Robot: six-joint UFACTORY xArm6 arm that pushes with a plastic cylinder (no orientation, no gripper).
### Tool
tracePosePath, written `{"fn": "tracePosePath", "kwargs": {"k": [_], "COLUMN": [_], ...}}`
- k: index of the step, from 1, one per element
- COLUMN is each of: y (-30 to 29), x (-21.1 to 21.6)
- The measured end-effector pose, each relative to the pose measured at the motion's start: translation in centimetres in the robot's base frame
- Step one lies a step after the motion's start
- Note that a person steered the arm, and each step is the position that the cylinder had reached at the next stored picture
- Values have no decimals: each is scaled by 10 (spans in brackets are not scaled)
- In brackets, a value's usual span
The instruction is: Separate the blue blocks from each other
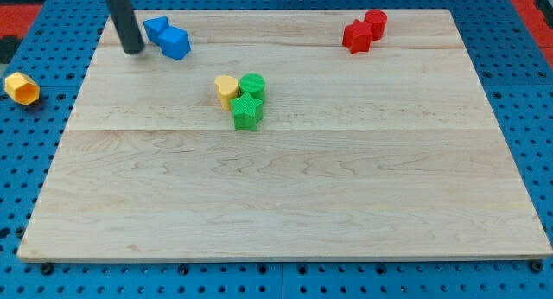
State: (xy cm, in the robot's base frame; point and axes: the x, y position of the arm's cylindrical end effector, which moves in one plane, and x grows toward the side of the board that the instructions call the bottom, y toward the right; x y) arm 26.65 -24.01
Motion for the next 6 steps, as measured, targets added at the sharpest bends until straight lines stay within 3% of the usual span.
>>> {"fn": "tracePosePath", "kwargs": {"k": [1, 2, 4, 6], "y": [40, 44, 114, 48], "x": [-40, -56, 61, 52]}}
